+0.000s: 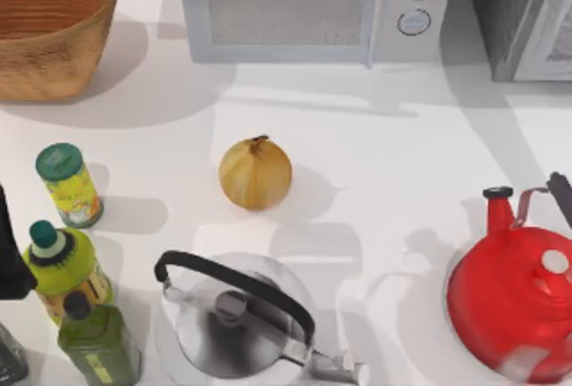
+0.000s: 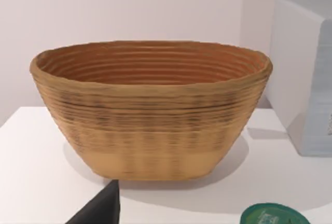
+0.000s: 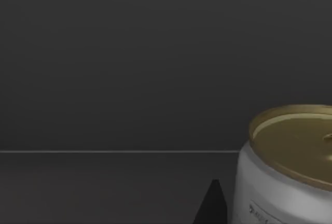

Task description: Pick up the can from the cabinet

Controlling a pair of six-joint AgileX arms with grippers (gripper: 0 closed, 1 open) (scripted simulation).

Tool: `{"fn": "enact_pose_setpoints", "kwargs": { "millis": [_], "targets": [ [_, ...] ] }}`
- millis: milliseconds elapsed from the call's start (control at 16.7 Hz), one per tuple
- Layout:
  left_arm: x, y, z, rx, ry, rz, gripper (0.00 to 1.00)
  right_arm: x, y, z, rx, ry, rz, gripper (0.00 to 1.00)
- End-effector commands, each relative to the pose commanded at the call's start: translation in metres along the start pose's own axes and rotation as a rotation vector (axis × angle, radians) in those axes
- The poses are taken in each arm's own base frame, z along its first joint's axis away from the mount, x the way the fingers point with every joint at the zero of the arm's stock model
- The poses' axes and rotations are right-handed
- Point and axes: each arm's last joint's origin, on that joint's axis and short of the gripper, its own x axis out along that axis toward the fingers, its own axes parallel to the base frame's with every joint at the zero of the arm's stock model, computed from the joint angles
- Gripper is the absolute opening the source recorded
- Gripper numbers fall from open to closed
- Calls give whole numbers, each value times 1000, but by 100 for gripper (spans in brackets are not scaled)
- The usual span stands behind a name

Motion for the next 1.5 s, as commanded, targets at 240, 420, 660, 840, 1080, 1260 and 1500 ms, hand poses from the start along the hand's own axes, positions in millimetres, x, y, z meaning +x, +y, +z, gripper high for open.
{"fn": "enact_pose_setpoints", "kwargs": {
  "millis": [240, 420, 660, 840, 1080, 1260, 1500],
  "targets": [
    [0, 0, 0, 0, 0, 0, 100, -19, 7, 9, 1, 1, 6, 0],
    [0, 0, 0, 0, 0, 0, 100, -72, 15, 33, 2, -1, 7, 0],
    [0, 0, 0, 0, 0, 0, 100, -156, 6, 58, 2, -1, 3, 0],
    [0, 0, 0, 0, 0, 0, 100, -180, 1, 62, 1, -1, 2, 0],
    [0, 0, 0, 0, 0, 0, 100, -179, 0, 62, 3, -2, -1, 0],
    [0, 0, 0, 0, 0, 0, 100, -183, -5, 57, 5, -5, 1, 0],
    [0, 0, 0, 0, 0, 0, 100, -192, -21, 32, 1, 0, 4, 0]
  ]
}}
